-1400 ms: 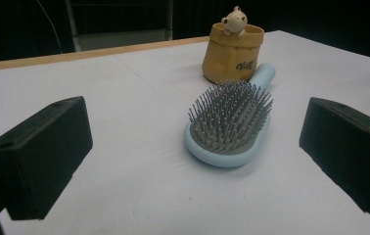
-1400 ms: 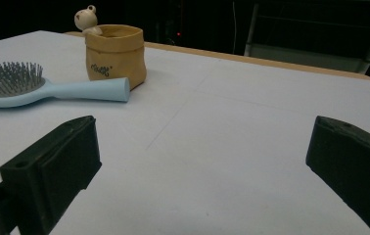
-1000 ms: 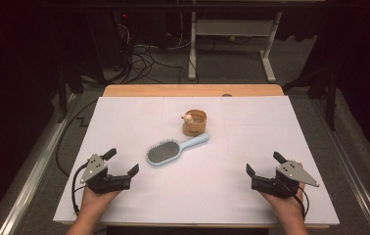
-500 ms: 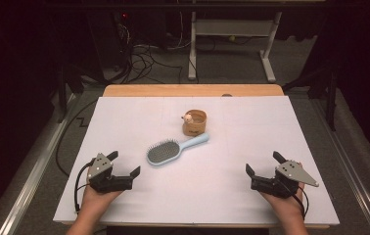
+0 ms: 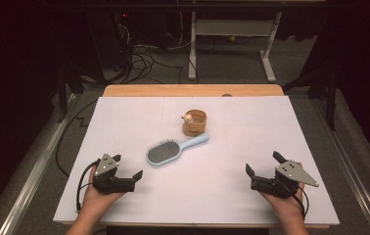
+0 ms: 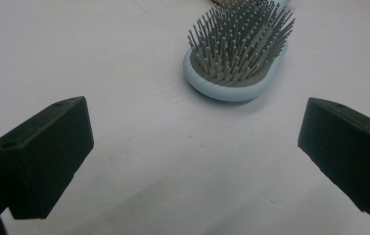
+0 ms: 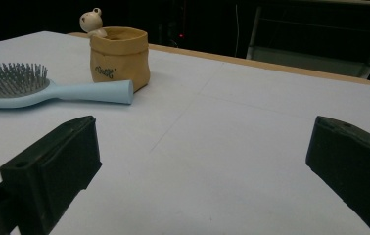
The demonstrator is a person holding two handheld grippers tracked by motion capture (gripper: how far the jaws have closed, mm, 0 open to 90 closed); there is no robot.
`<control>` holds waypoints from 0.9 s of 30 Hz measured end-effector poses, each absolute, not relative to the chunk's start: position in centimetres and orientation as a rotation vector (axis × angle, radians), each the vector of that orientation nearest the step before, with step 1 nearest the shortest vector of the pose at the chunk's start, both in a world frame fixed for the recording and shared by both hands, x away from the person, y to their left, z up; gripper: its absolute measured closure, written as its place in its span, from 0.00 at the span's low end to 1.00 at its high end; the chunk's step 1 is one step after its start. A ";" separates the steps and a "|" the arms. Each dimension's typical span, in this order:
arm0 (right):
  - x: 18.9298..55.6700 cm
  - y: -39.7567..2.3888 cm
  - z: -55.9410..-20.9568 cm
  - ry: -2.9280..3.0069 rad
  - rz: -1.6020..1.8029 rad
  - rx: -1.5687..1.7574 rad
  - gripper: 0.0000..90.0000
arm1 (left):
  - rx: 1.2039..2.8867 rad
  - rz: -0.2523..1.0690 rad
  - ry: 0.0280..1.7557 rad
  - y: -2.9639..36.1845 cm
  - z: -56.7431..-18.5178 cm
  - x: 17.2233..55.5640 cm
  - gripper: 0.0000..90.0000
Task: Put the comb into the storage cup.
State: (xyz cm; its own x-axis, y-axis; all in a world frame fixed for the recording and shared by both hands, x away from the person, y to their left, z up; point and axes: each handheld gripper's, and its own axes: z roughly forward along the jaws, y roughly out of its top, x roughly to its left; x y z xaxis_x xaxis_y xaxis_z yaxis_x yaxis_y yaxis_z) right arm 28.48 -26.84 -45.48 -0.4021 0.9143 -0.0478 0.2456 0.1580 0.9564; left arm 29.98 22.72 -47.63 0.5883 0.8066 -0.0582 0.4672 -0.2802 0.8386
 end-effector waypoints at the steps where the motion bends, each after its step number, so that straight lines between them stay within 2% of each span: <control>1: 28.5 -26.8 -45.5 1.770 1.272 1.110 0.00 | 1.932 0.480 1.018 22.7 -47.6 30.0 0.01; 19: 28.5 -26.6 -45.5 1.777 1.270 1.103 0.00 | 2.010 0.427 0.964 22.2 -47.6 30.0 0.03; 27: 28.5 -26.7 -45.5 1.777 1.274 1.108 0.00 | 1.961 0.376 0.953 22.2 -45.2 30.9 0.00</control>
State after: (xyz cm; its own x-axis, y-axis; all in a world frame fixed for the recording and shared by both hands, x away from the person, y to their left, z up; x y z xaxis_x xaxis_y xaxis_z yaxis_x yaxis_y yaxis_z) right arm 28.50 -26.71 -45.55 -0.4087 0.9115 -0.0457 0.2492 0.1597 0.9552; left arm 30.95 22.21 -45.21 0.6573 0.7464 -0.1040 0.4739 -0.3020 0.8272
